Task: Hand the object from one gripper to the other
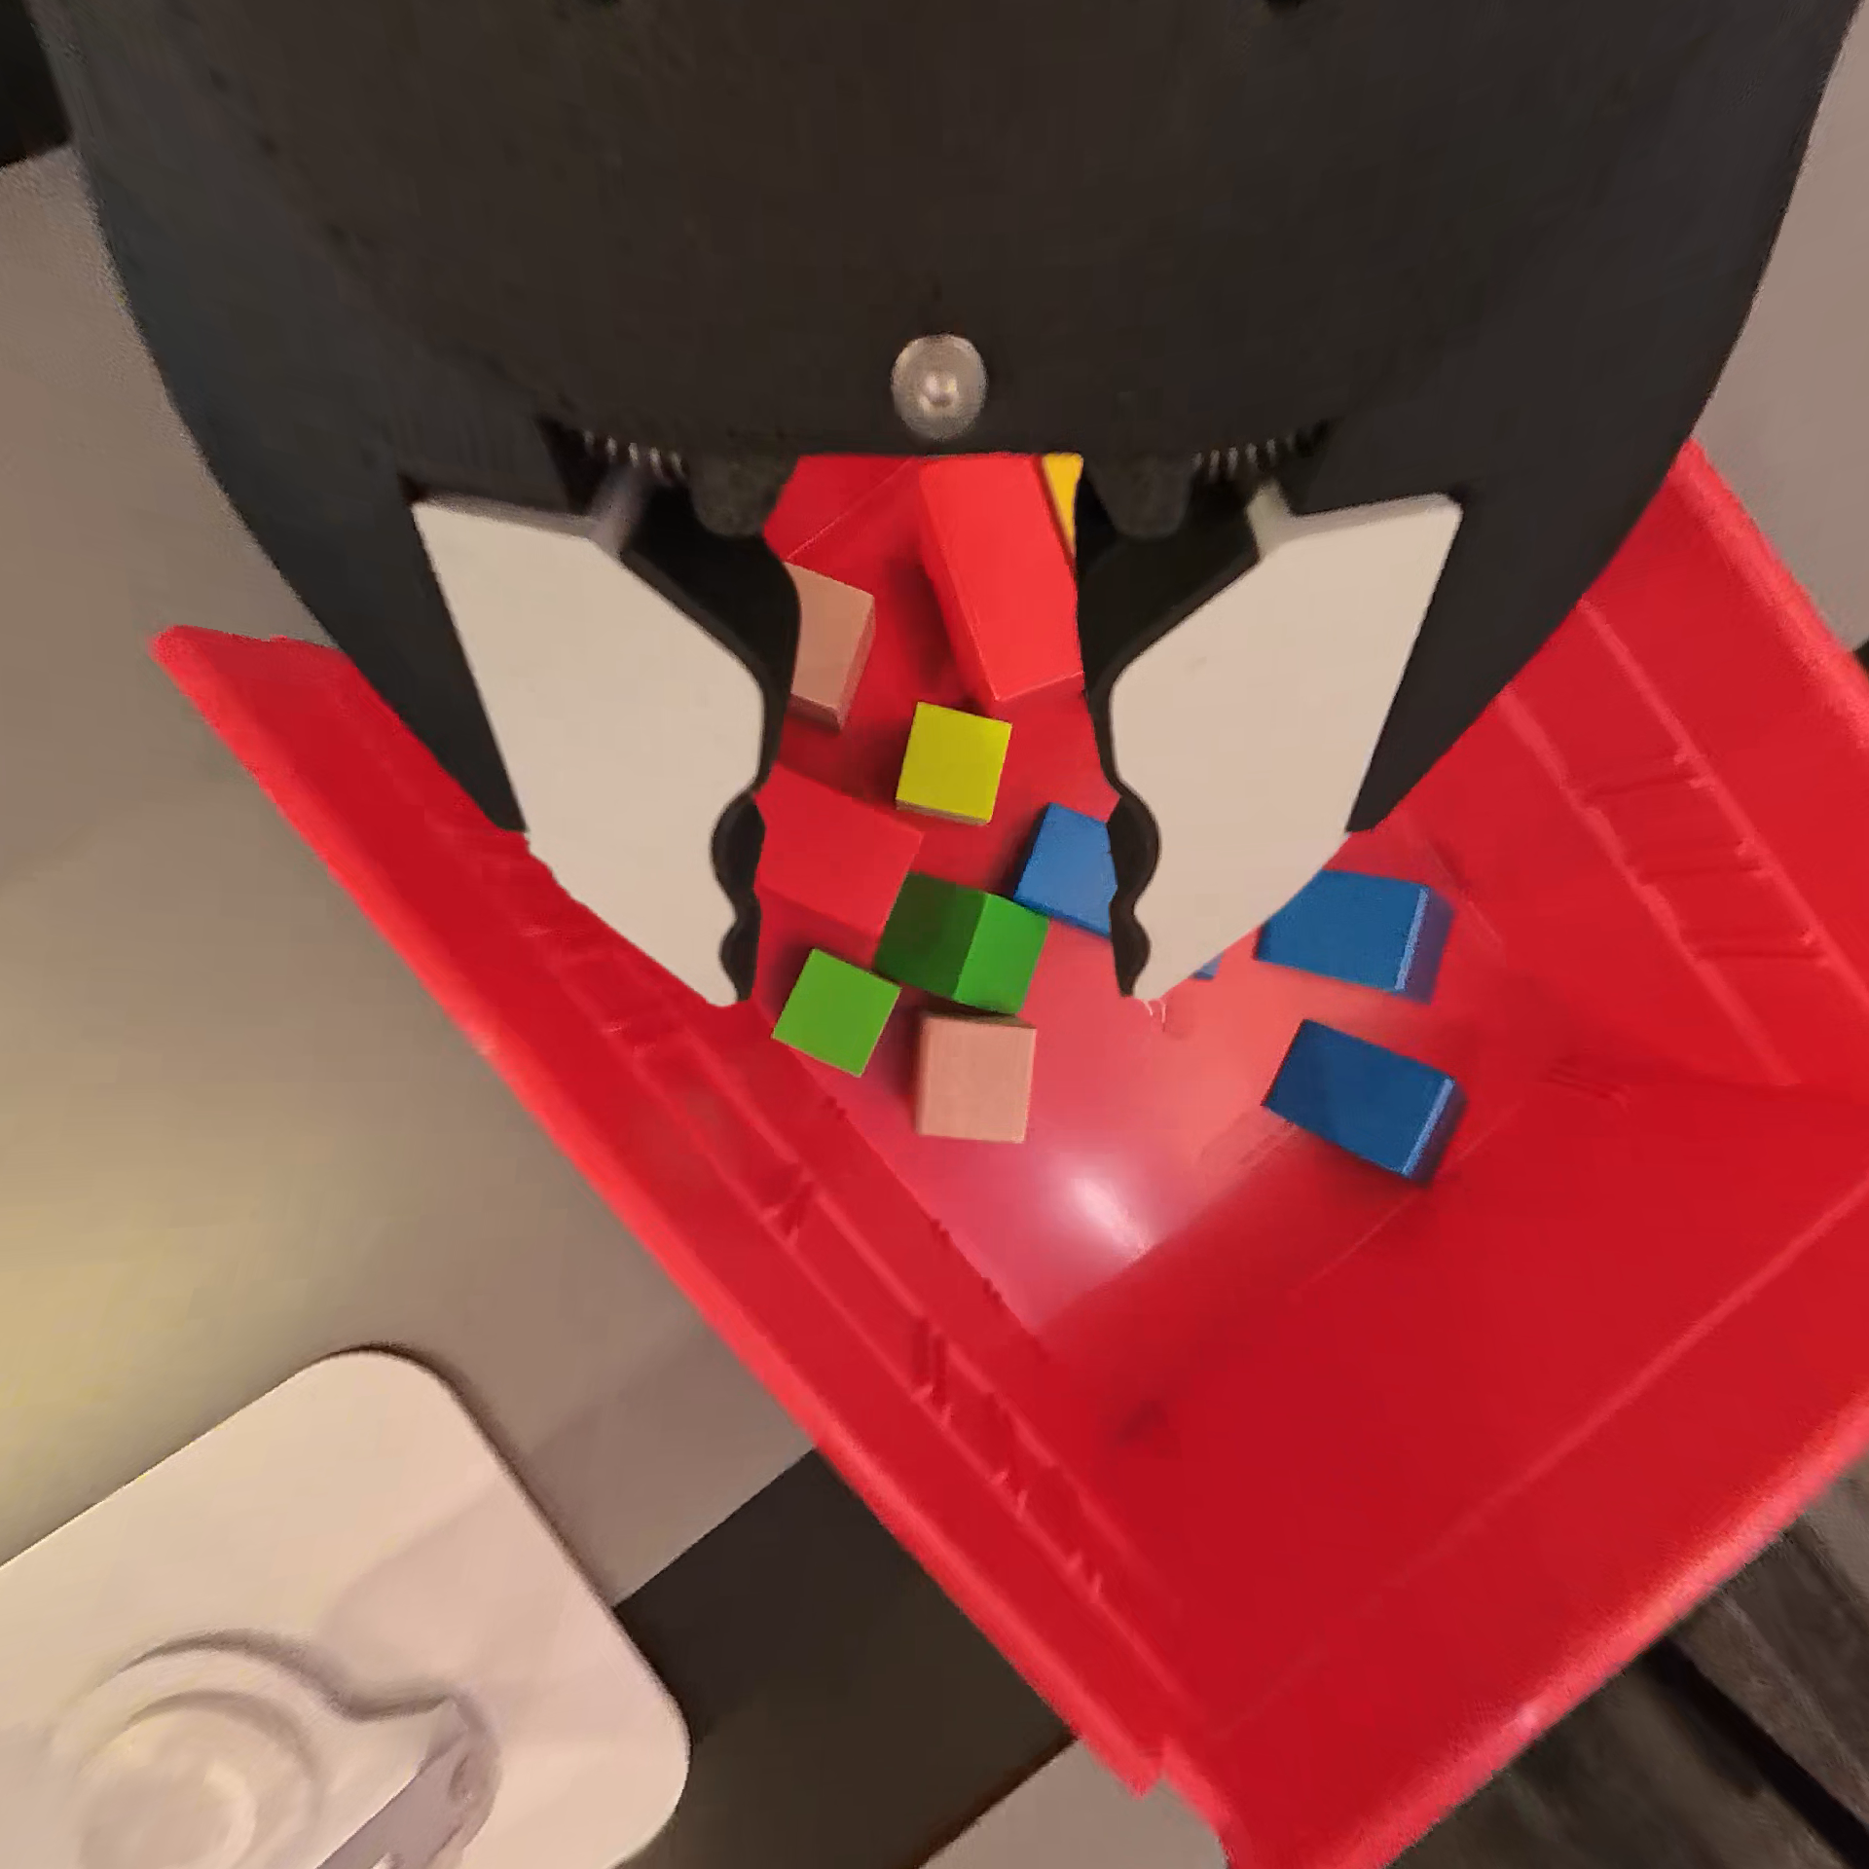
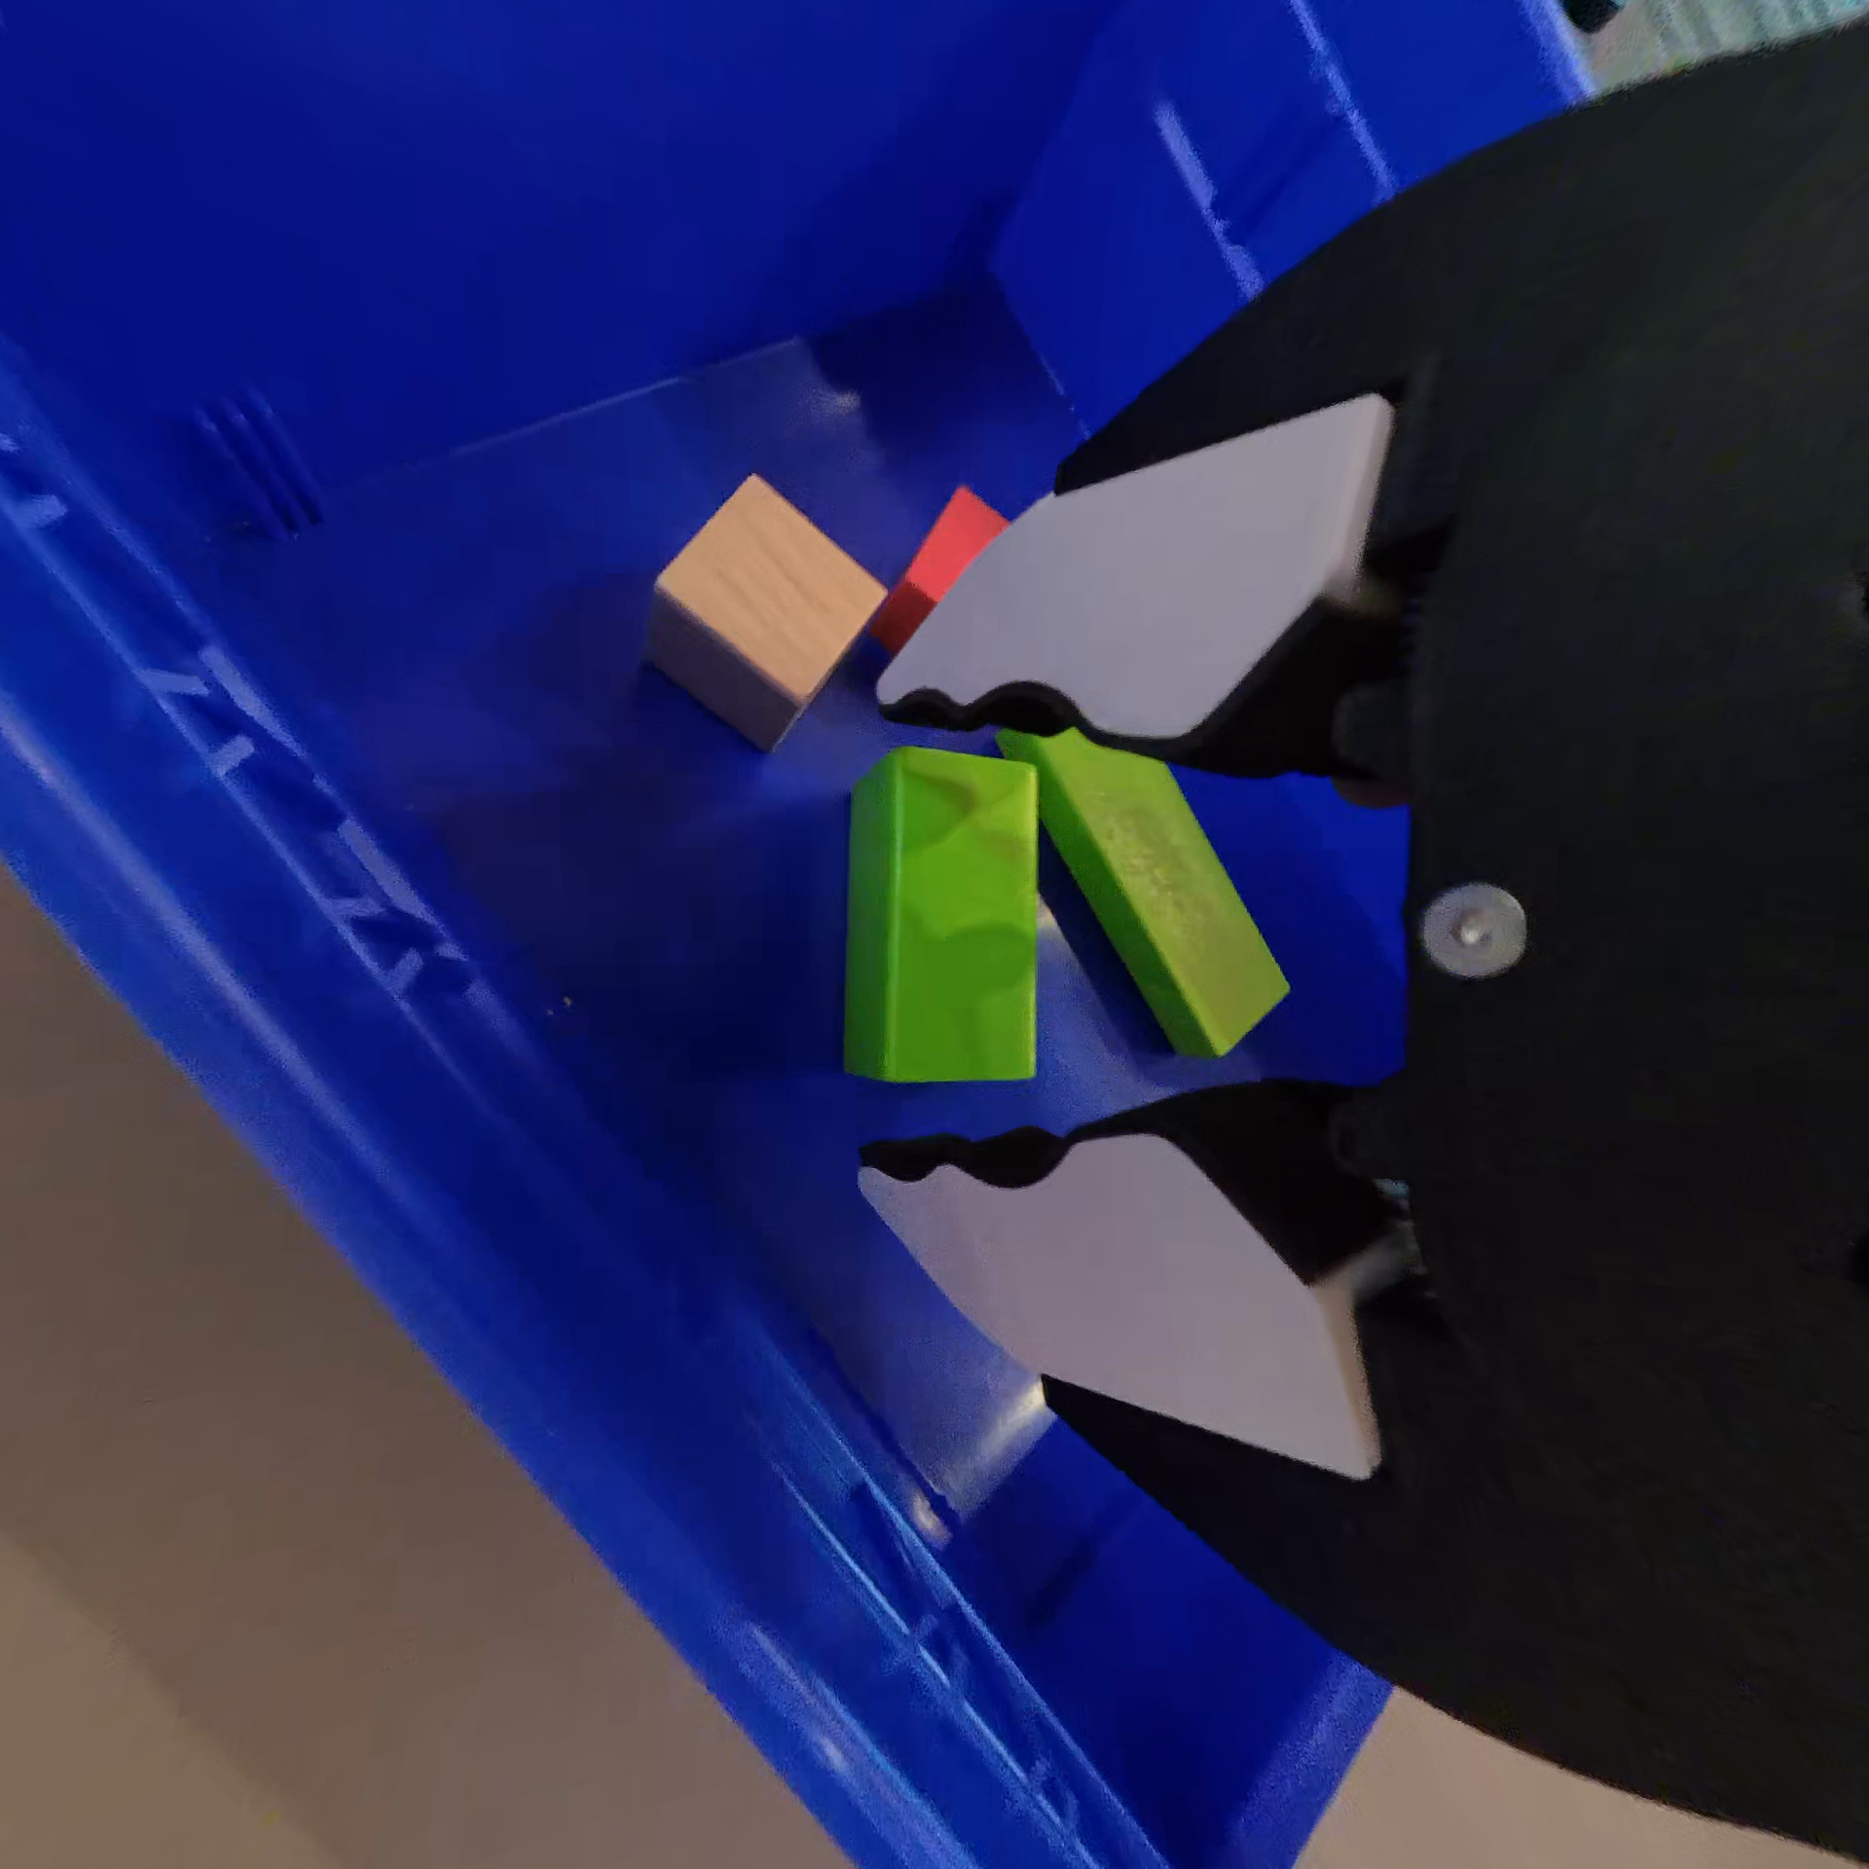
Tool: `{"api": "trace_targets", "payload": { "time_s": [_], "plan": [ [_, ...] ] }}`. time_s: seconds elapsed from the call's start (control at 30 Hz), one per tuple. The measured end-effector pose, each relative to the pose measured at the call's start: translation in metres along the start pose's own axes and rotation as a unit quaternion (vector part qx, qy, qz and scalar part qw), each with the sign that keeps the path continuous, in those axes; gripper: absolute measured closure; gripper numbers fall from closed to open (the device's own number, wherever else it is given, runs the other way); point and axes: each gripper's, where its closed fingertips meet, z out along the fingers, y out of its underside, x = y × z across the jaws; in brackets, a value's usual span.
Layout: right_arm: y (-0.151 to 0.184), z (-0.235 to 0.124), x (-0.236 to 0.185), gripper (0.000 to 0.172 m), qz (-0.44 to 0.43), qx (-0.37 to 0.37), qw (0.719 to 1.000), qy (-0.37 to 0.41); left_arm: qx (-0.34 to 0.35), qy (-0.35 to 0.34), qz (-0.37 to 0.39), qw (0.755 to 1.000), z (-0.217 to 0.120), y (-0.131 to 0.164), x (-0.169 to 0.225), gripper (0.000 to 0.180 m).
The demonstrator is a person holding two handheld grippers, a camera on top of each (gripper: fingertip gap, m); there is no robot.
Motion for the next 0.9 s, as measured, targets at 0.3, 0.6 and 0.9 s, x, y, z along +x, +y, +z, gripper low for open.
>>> {"api": "trace_targets", "payload": {
  "time_s": [0.3,0.6,0.9],
  "plan": [
    [0.000,-0.036,-0.015,0.101,0.011,0.046,0.999,0.027,-0.096,0.013,0.049,0.994,0.057,0.013,-0.013,0.131],
    [-0.030,-0.101,-0.034,0.108,0.012,0.149,0.986,0.073,-0.080,0.020,0.030,0.996,0.061,0.011,-0.017,0.149],
    [-0.190,-0.225,-0.166,0.111,-0.079,0.467,0.879,-0.061,0.249,0.091,0.015,0.964,-0.082,-0.088,0.050,0.150]
  ]
}}
